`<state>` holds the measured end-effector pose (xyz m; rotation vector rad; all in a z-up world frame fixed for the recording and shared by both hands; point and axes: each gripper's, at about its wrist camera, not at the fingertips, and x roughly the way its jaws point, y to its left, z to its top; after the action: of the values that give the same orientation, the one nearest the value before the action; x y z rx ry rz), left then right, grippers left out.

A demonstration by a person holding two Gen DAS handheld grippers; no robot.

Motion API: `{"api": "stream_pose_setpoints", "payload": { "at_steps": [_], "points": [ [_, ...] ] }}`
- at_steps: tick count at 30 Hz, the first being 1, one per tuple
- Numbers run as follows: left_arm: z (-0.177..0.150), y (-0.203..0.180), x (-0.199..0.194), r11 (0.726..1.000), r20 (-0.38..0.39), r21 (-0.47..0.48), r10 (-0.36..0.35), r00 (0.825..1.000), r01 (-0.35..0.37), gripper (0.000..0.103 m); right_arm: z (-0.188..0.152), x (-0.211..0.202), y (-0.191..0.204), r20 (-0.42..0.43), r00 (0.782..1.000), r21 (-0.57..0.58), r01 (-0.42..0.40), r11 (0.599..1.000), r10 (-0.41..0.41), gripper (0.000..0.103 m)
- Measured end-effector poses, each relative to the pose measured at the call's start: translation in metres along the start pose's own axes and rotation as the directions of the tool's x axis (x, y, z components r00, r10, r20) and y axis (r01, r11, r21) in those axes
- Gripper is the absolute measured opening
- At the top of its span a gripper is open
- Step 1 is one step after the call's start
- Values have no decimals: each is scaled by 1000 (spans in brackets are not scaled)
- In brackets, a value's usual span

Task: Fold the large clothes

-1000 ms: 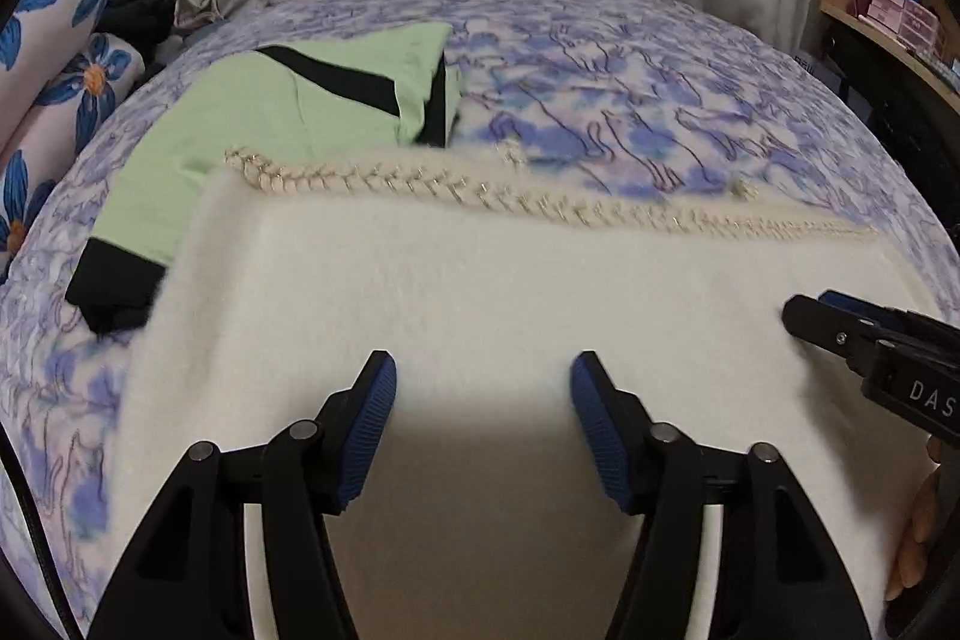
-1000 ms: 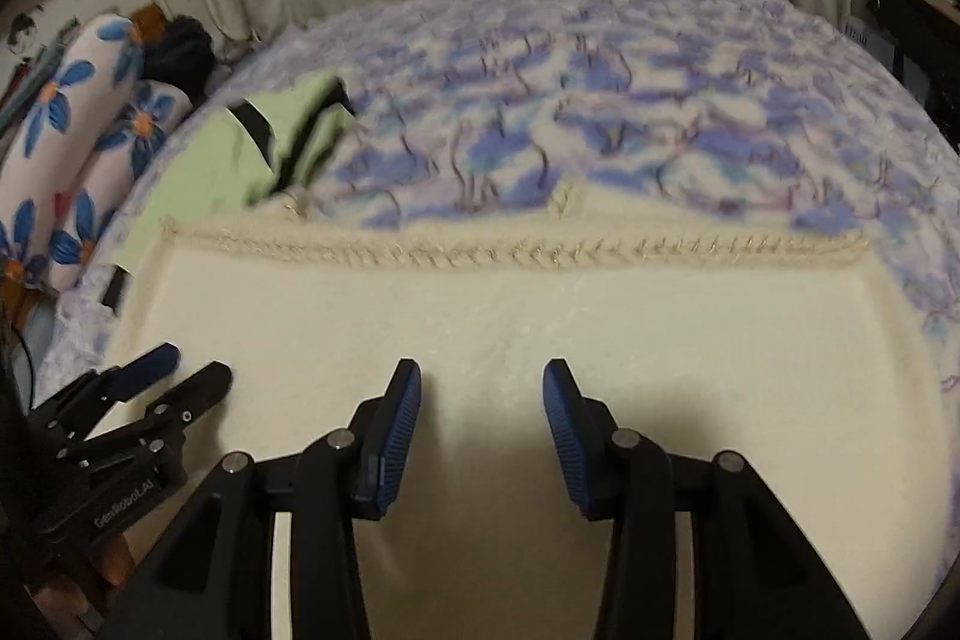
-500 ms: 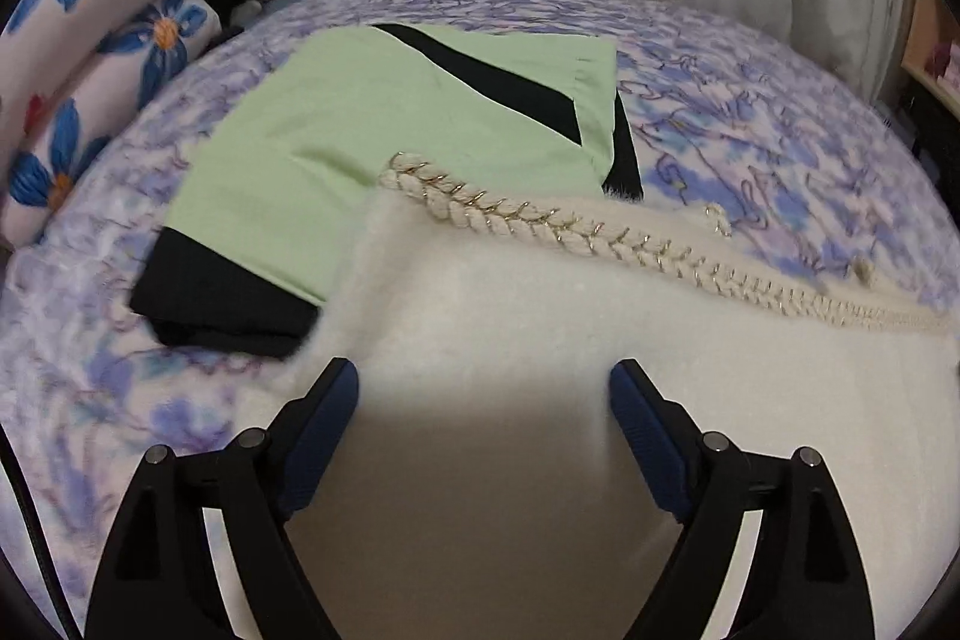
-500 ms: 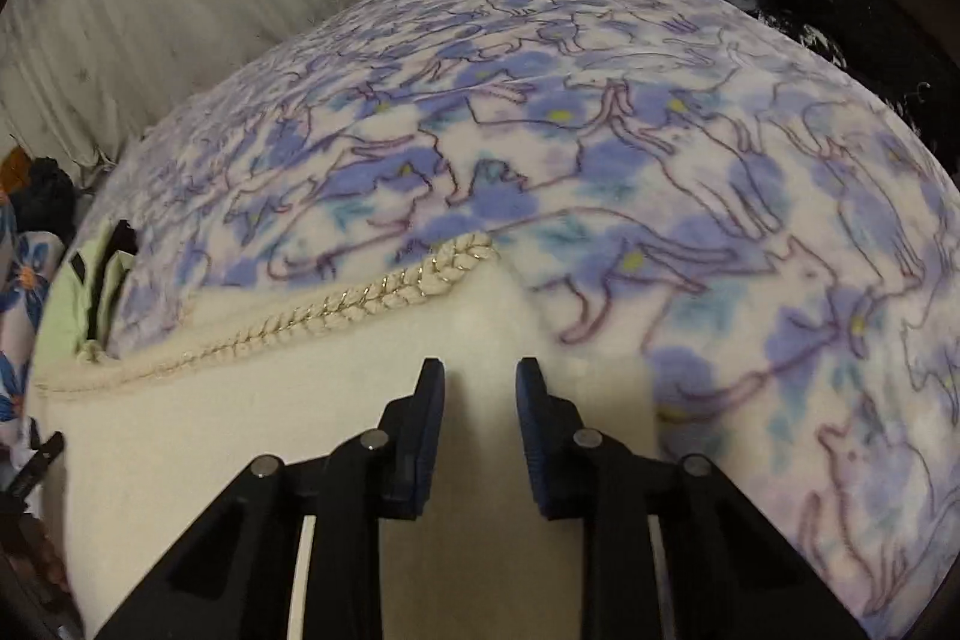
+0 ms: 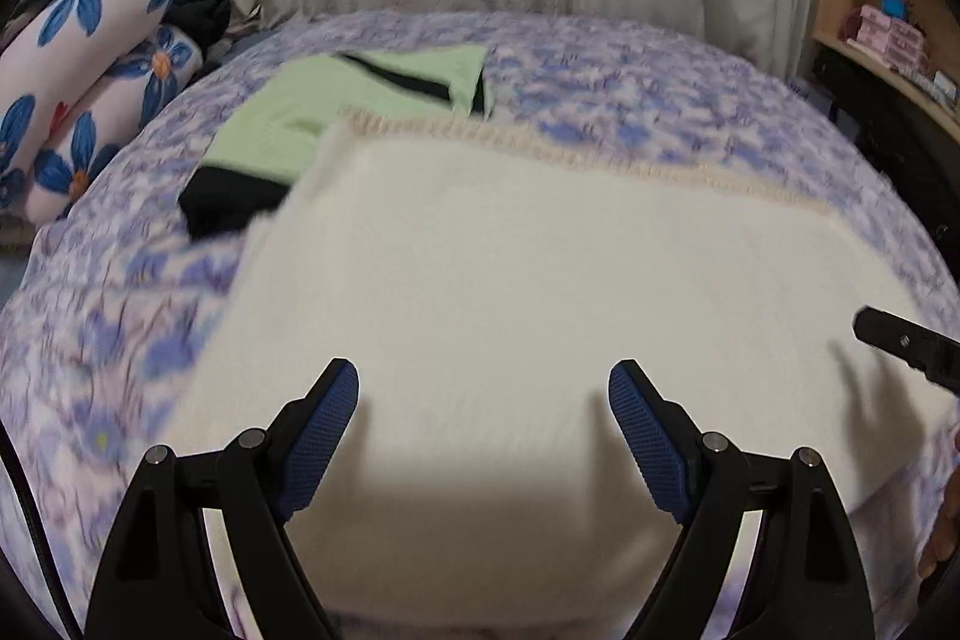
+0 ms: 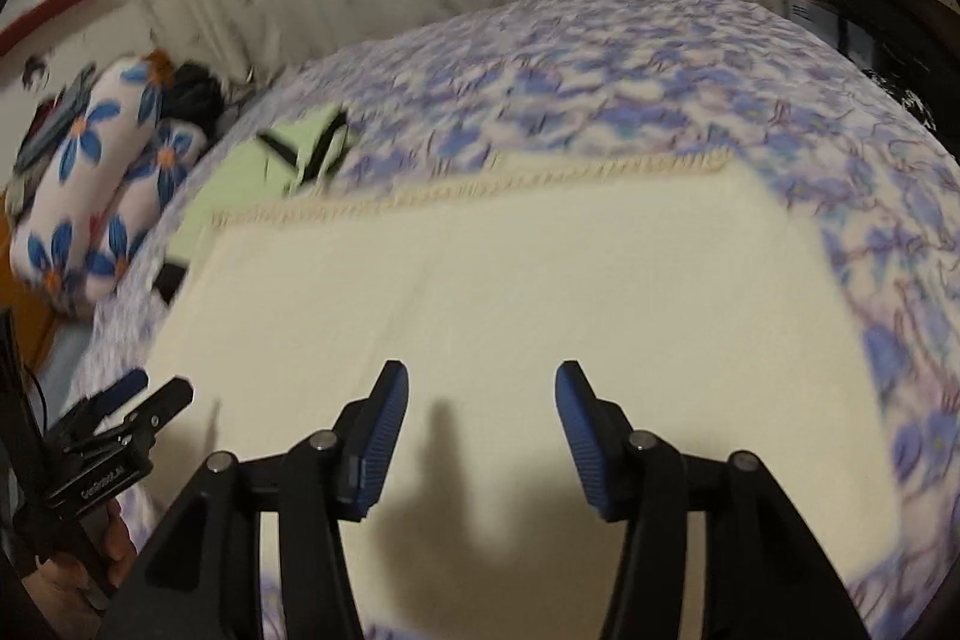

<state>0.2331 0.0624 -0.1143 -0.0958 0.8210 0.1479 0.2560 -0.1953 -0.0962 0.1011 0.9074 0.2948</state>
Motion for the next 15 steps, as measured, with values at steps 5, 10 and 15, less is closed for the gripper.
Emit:
{"api": "stream_pose_setpoints", "payload": {
  "at_steps": [5, 10, 15],
  "points": [
    [-20, 33, 12, 996, -36, -87, 19, 999, -22, 85, -27, -11, -29, 11, 992, -4, 129, 992, -129, 51],
    [-23, 55, 5, 995, -31, -89, 33, 999, -36, 85, -46, -36, -96, 22, 987, 122, 157, 980, -161, 49],
    [-23, 57, 5, 993, -25, -93, 66, 998, -68, 85, -50, -46, -106, 23, 981, 165, 186, 969, -192, 49]
  ]
}}
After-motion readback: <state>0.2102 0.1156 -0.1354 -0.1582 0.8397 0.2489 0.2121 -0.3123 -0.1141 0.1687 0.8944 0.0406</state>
